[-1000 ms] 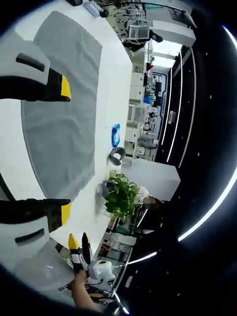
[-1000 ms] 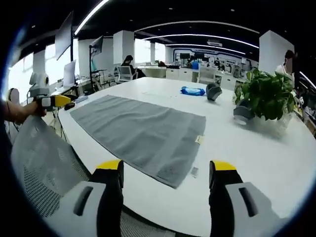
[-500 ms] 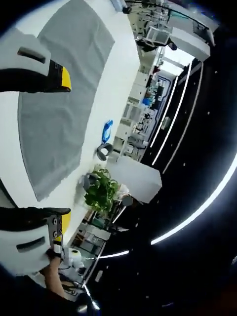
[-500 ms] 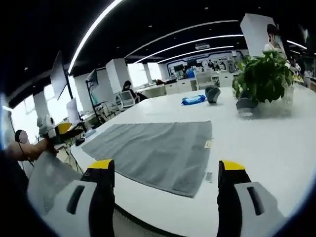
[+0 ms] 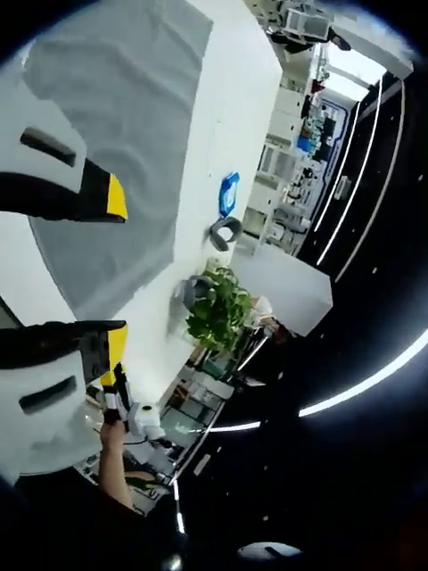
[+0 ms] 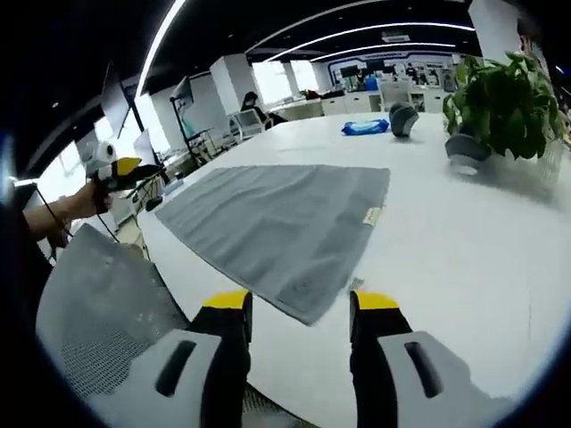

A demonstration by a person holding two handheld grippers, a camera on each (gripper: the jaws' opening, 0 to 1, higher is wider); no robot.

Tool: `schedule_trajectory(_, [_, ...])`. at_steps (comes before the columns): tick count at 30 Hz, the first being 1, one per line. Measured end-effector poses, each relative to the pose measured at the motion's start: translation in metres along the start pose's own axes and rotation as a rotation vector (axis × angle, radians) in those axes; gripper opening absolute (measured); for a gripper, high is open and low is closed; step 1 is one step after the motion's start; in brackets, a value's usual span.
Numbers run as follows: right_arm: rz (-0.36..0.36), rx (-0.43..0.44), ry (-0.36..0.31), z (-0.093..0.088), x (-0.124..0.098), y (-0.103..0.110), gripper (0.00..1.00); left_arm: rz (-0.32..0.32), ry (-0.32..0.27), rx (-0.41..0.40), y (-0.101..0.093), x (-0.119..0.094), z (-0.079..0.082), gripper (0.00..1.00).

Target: Fold the towel on the table until its edges align and the towel forms a compact rectangular stack.

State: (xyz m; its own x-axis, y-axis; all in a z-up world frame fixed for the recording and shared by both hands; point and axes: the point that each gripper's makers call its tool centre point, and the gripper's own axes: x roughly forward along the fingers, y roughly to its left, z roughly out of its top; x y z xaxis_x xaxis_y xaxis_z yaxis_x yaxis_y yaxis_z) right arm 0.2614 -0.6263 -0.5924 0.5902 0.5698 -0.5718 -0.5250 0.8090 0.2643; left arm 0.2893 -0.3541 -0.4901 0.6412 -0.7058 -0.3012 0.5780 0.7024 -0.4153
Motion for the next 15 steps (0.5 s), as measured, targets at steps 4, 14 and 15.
schedule_trajectory(4, [0.01, -0.008, 0.084, -0.01, 0.013, -0.001, 0.22, -0.081, 0.164, 0.082, -0.006, 0.035, -0.022, 0.26])
schedule_trajectory(14, [-0.004, -0.074, 0.315, -0.035, 0.04, -0.014, 0.09, -0.162, 0.369, 0.171, -0.021, 0.107, -0.083, 0.2])
schedule_trajectory(15, [-0.007, -0.087, 0.332, -0.037, 0.043, -0.015, 0.1, -0.167, 0.373, 0.165, -0.024, 0.11, -0.088, 0.19])
